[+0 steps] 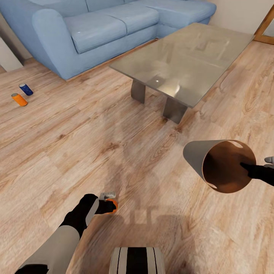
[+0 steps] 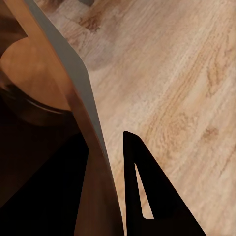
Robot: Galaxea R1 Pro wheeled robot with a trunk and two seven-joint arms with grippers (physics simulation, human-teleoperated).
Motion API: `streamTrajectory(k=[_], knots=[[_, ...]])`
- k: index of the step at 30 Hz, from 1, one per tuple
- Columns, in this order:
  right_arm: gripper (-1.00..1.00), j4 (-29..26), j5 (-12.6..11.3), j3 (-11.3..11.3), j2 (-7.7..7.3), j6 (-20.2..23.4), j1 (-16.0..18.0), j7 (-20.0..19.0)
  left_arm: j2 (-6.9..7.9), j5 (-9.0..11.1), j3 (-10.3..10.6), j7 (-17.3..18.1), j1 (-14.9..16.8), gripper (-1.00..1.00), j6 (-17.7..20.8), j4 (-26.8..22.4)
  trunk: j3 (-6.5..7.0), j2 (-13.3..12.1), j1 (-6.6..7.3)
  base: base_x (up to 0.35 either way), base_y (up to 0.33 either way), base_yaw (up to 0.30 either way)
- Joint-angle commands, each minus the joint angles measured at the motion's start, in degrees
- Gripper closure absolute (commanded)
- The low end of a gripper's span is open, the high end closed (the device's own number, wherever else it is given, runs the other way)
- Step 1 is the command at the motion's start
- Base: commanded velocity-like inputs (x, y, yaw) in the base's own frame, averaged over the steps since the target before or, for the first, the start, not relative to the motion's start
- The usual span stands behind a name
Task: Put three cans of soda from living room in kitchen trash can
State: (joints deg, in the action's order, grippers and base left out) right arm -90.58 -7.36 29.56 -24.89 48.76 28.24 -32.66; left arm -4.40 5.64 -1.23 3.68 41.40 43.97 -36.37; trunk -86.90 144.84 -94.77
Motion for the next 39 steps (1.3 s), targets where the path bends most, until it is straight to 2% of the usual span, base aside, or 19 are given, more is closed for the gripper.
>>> streamTrajectory(k=[1,5,24,30,33,35,37,39], knots=[[1.00,0.0,-1.2,0.0,0.01,0.3,0.0,-0.3,0.01,-0.2,0.0,0.0,0.0,1.00,0.0,0.0,0.00,0.0,0.00,0.000,0.000,0.000],[1.00,0.0,-1.3,0.0,0.01,0.3,0.0,-0.3,-0.04,-0.2,0.0,0.0,0.0,1.00,0.0,0.0,0.00,0.0,0.00,0.000,0.000,0.000],[1.00,0.1,-1.3,-1.9,0.27,0.3,-0.1,-0.2,-0.03,-0.3,0.0,0.2,0.0,1.00,0.5,-0.5,4.21,-0.3,0.49,0.000,0.000,0.000],[1.00,0.1,-1.3,-3.8,0.28,0.5,-0.1,-0.1,0.10,-0.2,0.0,0.3,0.0,1.00,1.2,-2.0,5.54,-0.3,0.65,0.000,0.000,0.000],[1.00,0.2,-1.2,-5.7,0.28,0.9,-0.1,-0.1,0.26,-0.2,0.0,0.5,-0.1,1.00,3.0,-5.8,6.21,-0.4,0.73,0.000,0.000,0.000],[1.00,0.3,-1.2,-7.8,0.28,1.1,-0.1,0.0,0.33,0.0,0.0,0.9,-0.3,1.00,5.5,-11.9,6.65,-0.4,0.78,0.000,0.000,0.000],[1.00,0.3,-1.2,-8.8,0.30,1.2,-0.2,0.0,0.39,0.1,0.0,1.0,-0.4,1.00,6.8,-15.2,7.09,-0.4,0.83,0.000,0.000,0.000],[1.00,0.5,-1.3,-10.8,0.35,1.3,-0.2,0.0,0.48,0.2,0.1,1.3,-0.7,1.00,9.8,-22.3,7.54,-0.5,0.88,0.000,0.000,0.000]])
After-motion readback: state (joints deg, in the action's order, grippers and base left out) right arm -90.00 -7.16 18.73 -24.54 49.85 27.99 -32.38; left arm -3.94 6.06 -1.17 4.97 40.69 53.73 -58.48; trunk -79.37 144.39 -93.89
